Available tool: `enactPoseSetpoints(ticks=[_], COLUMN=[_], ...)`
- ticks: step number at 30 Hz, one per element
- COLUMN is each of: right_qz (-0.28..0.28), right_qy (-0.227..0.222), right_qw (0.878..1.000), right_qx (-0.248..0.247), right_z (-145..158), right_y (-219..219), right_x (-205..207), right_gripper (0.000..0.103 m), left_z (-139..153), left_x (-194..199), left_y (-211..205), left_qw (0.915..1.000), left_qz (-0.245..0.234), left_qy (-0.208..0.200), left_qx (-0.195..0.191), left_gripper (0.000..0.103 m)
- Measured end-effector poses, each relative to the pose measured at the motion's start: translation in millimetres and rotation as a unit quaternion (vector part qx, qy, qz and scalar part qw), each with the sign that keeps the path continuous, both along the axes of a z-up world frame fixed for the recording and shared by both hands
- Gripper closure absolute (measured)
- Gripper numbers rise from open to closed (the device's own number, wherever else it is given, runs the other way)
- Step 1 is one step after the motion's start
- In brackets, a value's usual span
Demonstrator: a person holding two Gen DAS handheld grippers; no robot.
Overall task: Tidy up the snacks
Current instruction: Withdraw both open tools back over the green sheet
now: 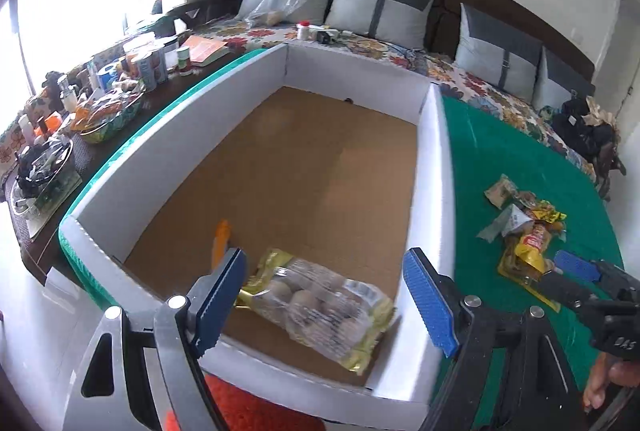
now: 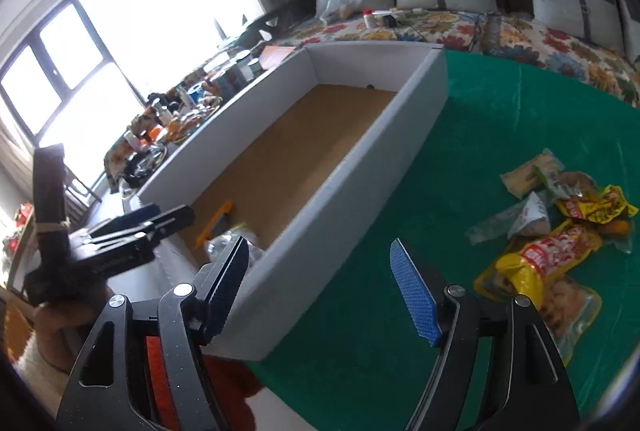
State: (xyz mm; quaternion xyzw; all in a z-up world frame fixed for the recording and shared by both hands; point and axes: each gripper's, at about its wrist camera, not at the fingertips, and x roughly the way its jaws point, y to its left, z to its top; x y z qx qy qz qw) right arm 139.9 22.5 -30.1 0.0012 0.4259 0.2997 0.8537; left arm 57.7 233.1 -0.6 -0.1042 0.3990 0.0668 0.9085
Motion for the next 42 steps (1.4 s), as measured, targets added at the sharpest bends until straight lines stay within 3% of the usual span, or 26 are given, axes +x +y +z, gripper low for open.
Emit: enactPoseSetpoints(ticks=[3,6,10,13,16,18,25,32,42], right_qz=[-0.047,-0.116,-0.193,-0.211,-0.203,-0.196,-0.203,-0.216,-0.22], right_qy=[-0.025,-0.033,-0.036,-0.023,-0.033,-0.035,-0.015,-0.044,-0.05], right_qw=[0.996,0.983,0.966,0.963,0.964,0.965,0.969,0.966,0.965], right_qx=[-0.071,-0.141,-0.168,-0.165,-0.169,-0.172,-0.142,-0.133,-0.13], right_z=[-31,-61,-82,-89,-88,-90,-106,-112,-111], right_y=[-61,-126,-189,-208,-207,-203,-199,-193,-192], right_x=[-13,-26,-40,-41,-38,-35,-38,-44,-45], right_gripper=[0.026,0.026,0.026,0.026,0.026,0.026,0.022,0.013,0.013], left_z=[6,-3,-54,-103,-129,-129,-131,-131,-131], left_x=[-1,3,23,43,57,58,54,51,48], left_y=[-56,-118,-187,-216,-221,-216,-211,-209,-209], left_qw=[0.9978,0.99,0.9773,0.9724,0.9736,0.978,0.9775,0.9767,0.9744], left_qz=[-0.065,-0.141,-0.201,-0.201,-0.186,-0.172,-0.184,-0.191,-0.204], left_qy=[-0.012,-0.001,0.062,0.101,0.115,0.101,0.081,0.072,0.064], left_qx=[0.003,0.011,0.02,0.06,0.066,0.061,0.065,0.067,0.069], left_gripper=[0.014,0.004,0.004,0.004,0.001,0.0,0.0,0.0,0.0])
